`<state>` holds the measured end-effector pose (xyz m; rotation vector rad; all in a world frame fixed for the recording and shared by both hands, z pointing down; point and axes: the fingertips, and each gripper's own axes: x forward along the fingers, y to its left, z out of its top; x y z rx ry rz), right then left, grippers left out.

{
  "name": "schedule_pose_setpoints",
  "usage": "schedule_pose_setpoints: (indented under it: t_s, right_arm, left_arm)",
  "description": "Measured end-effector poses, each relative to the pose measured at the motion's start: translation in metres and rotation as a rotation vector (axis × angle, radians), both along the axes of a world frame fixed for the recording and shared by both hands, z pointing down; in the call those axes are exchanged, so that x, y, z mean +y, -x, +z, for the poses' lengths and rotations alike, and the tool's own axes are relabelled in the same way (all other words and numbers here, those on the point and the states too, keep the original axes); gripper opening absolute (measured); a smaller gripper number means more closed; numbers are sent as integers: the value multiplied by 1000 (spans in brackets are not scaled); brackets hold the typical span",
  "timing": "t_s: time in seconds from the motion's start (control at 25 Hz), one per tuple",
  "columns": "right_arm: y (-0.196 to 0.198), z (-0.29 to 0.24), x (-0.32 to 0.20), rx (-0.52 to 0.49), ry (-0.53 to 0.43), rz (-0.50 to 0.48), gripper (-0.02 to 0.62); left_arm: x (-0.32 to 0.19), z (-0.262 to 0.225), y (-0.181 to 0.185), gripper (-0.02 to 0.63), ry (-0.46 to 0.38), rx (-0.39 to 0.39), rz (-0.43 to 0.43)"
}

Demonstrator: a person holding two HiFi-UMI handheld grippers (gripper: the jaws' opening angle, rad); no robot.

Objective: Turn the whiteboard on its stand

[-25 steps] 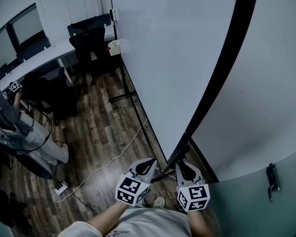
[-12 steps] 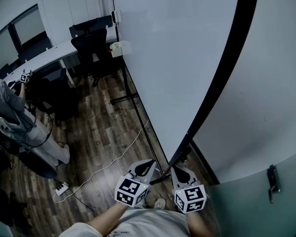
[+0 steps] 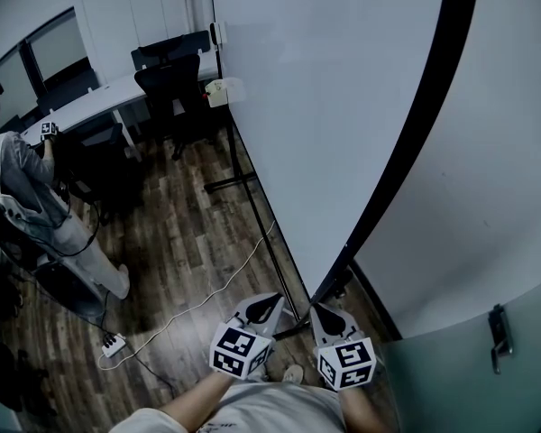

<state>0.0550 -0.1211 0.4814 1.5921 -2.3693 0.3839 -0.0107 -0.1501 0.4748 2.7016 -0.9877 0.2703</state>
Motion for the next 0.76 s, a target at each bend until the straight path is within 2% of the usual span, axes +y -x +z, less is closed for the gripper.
schedule_pose_setpoints:
  t_s: [0.32, 0.76]
  right_arm:
    - [-11, 13, 1, -7, -3, -7, 6]
    - [1, 5, 1, 9, -5, -25, 6]
  left_arm:
    - [1, 13, -13, 11, -2, -5, -2]
    - [3, 7, -11, 11, -2, -1, 8]
